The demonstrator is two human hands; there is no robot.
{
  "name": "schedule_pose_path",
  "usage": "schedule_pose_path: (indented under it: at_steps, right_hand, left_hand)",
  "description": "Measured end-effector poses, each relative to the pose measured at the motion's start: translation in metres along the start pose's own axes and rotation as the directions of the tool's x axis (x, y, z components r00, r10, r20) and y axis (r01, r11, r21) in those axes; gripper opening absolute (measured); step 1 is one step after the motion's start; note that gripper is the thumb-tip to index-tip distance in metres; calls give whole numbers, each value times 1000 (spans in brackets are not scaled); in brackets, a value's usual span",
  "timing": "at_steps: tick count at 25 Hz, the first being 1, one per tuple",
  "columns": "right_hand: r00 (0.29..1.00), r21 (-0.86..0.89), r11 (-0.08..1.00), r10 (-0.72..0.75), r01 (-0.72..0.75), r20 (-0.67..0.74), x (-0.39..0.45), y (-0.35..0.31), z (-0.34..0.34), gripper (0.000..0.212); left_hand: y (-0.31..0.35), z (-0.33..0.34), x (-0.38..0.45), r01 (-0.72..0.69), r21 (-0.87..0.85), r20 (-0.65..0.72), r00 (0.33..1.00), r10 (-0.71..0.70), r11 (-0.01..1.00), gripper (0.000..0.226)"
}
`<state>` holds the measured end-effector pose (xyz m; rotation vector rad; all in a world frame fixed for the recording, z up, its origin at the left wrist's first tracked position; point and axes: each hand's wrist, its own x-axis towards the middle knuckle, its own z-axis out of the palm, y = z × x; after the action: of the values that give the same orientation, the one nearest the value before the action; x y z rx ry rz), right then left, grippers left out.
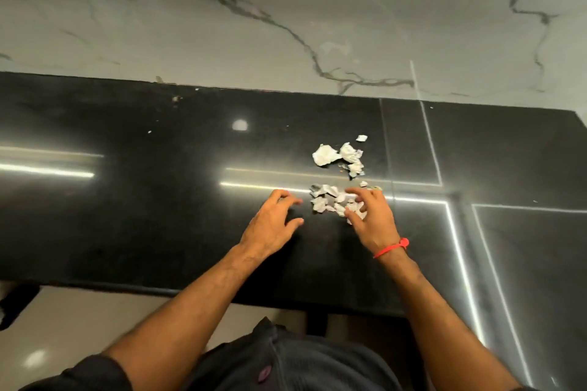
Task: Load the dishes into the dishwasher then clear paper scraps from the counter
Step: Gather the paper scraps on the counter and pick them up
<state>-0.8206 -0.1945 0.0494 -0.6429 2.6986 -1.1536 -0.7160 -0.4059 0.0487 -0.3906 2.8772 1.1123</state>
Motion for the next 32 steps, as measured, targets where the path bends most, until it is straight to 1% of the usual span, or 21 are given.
schedule_pose_path:
  at_steps: [2,3,5,7,8,9,11,12,14,15,17,19,21,23,24,26,28,30,32]
  right_hand:
    - [989,-104,987,132,-125,61,-5,26,-14,45]
    - [978,-157,972,188,-172,94,-8,33,-16,49]
    - [958,-189,959,240,-210,155,-9,36,-11,52]
    - [961,-121,974,209,-189,183,2,28,1,48]
    - [965,-79,983,180,-168,189,12,21,7,48]
    - [968,-25,986,167,-166,187,22,14,11,49]
    - [962,103,972,190,-213,196,40,2,8,49]
    - [965,114,970,194,-215,177,48,0,2,45]
    - [984,69,984,161,-165,71,70,6,-14,32]
    - [989,34,988,151,-151,5,83,11,-22,27]
    - [986,-40,988,146,-149,-77,117,23,-33,25]
    - [984,-113,979,163,-170,-67,153,32,-39,33]
    - [983,-167,970,181,-175,24,177,35,-35,43]
    - [973,-197,973,152,-117,172,186,35,-22,50]
    - [964,-220,974,115,-61,240,179,33,-12,51]
    - [947,-219,974,19,54,321,160,33,11,49]
    - [949,-169,979,-54,111,311,135,32,30,49]
    - [957,-139,981,-92,134,275,113,28,44,49]
    - [953,-116,981,-116,154,281,97,15,56,49]
  left_hand:
    - [9,15,12,2,8,46,999,-3,1000,33]
    - [12,21,17,2,23,76,997,-4,1000,33]
    - [19,29,26,-12,44,129,992,6,999,36]
    - [25,33,38,-53,66,157,987,42,996,42]
    - [26,33,45,-72,76,148,987,60,994,43]
    - [24,31,52,-82,81,127,989,71,993,41]
    - [19,23,63,-82,64,50,996,79,995,30]
    - [18,15,69,-76,47,-3,997,76,996,25]
    - [15,1,87,-76,48,-68,995,79,996,22]
    - [14,-3,100,-88,72,-74,993,94,993,23]
    - [15,-5,127,-121,113,-25,992,124,986,31]
    - [23,-3,155,-115,126,53,993,109,985,39]
    - [32,5,176,-121,150,134,986,101,981,46]
    - [39,16,189,-149,172,223,969,108,974,54]
    - [40,20,190,-160,192,264,959,106,968,56]
    - [36,27,185,-177,253,294,951,99,951,56]
    - [25,29,169,-198,293,272,955,117,936,54]
    - [11,24,146,-224,284,255,955,152,932,53]
    - [-2,17,123,-233,260,238,956,172,937,52]
